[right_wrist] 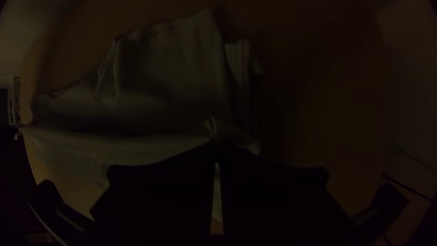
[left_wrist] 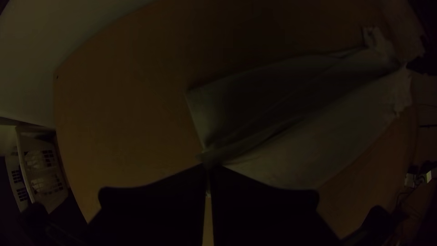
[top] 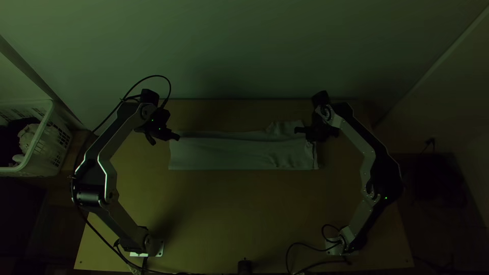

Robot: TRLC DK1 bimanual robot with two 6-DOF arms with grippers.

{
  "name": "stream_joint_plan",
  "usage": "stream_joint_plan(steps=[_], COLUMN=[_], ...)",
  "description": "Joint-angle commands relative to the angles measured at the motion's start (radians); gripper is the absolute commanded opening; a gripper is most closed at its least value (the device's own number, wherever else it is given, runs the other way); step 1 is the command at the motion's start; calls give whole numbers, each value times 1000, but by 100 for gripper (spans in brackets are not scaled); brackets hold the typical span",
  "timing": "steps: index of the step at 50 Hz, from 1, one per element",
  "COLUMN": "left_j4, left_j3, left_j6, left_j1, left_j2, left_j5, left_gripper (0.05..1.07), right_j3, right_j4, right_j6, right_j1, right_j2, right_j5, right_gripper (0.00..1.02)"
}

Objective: Fold the t-shirt

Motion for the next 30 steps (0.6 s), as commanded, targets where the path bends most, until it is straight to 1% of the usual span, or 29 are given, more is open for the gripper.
stream_joint_plan(steps=[1, 9, 11, 13, 14, 15, 16, 18, 19, 21, 23, 28, 30], left_j4=[-1, 3, 13, 26, 29, 29, 31, 36, 36, 42, 55, 65, 65], left_j3=[48, 60, 62, 62, 63, 66, 68, 68, 69, 74, 72, 75, 75], left_j6=[-16, -17, -22, -34, -39, -45, -48, -52, -58, -68, -80, -101, -111], left_j1=[15, 15, 16, 18, 18, 18, 18, 18, 18, 18, 18, 27, 35], left_j2=[34, 52, 57, 58, 58, 58, 58, 58, 58, 58, 55, 52, 48], left_j5=[-4, -4, -4, -4, -4, -4, -4, -4, -4, -4, -3, 0, 20], left_gripper=[8, 8, 8, 10, 16, 28, 44, 87, 105, 103, 103, 103, 103], right_j3=[66, 139, 159, 179, 190, 202, 210, 220, 225, 239, 248, 277, 293], right_j4=[0, 0, 0, 0, 0, 0, -1, -1, 0, -1, -1, 0, 0], right_j6=[-8, -8, -11, -25, -34, -42, -45, -51, -57, -62, -63, -62, -60], right_j1=[-20, -35, -38, -42, -43, -45, -45, -49, -51, -54, -58, -72, -78], right_j2=[63, 127, 141, 153, 160, 166, 170, 172, 173, 173, 173, 166, 161], right_j5=[18, 20, 20, 20, 21, 26, 29, 30, 32, 34, 32, 34, 34], right_gripper=[3, 4, 10, 20, 26, 32, 39, 50, 55, 66, 73, 82, 84])
